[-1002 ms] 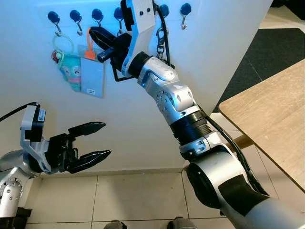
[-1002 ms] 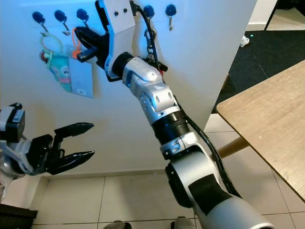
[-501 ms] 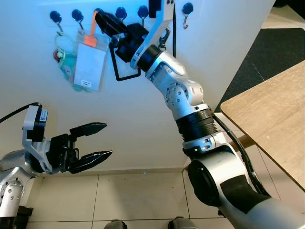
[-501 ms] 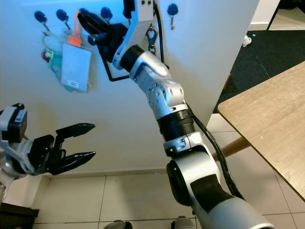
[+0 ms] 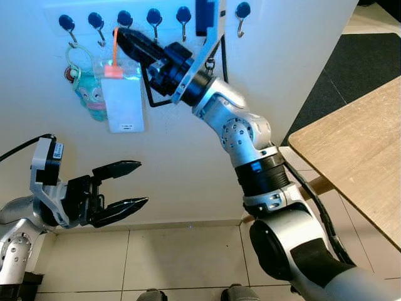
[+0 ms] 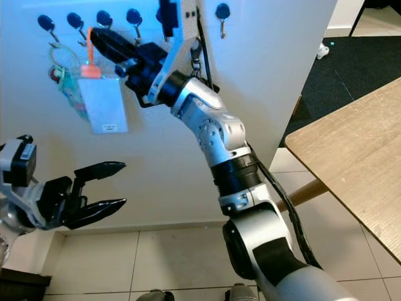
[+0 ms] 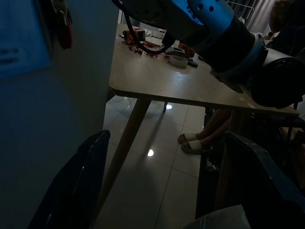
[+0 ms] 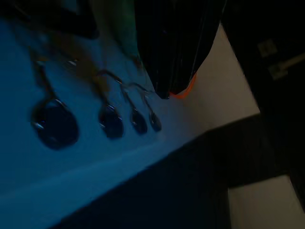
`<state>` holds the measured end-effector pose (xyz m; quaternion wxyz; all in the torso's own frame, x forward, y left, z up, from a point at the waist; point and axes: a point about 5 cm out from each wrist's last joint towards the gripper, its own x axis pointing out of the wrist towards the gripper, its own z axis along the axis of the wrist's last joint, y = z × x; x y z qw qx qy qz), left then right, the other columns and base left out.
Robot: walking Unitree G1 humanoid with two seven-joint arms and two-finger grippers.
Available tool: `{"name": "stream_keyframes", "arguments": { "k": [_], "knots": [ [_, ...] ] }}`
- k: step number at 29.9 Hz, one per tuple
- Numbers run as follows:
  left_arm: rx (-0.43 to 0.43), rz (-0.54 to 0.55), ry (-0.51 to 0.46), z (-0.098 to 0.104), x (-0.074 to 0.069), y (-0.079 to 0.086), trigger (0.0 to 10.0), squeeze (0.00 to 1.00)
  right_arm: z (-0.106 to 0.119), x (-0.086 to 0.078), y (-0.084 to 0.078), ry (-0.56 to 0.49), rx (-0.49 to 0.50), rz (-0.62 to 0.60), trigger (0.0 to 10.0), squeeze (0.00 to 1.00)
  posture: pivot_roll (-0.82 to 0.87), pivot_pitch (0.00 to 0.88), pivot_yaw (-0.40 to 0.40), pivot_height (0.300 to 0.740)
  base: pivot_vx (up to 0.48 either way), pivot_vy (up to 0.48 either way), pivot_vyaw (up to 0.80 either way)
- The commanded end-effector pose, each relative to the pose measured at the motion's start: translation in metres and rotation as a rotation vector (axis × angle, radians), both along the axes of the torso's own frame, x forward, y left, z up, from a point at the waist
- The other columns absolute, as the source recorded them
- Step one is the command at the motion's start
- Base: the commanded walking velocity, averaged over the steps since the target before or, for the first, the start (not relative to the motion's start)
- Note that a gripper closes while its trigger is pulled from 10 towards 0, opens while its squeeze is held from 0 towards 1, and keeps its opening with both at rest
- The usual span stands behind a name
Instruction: Hang keys on a hook
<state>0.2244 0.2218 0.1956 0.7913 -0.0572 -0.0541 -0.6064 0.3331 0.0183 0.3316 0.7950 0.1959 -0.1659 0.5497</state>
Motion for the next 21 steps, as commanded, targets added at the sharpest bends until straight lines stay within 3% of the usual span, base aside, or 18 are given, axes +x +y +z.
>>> {"name": "stream_keyframes", "arguments": {
  "k": [1,21],
  "knots": [
    [0.022,-0.007,0.009,-0.001,-0.002,-0.001,10.0,0.00,-0.015,-0.004,0.012,0.057,-0.006,0.012,10.0,0.00,-0.07,0.160,0.054,0.740,0.000,0.000,0.00],
    [0.020,-0.018,0.007,0.000,-0.001,-0.003,10.0,0.00,-0.012,0.007,0.002,-0.003,-0.038,-0.170,10.0,0.00,-0.07,0.154,0.053,0.740,0.000,0.000,0.00]
  ]
}}
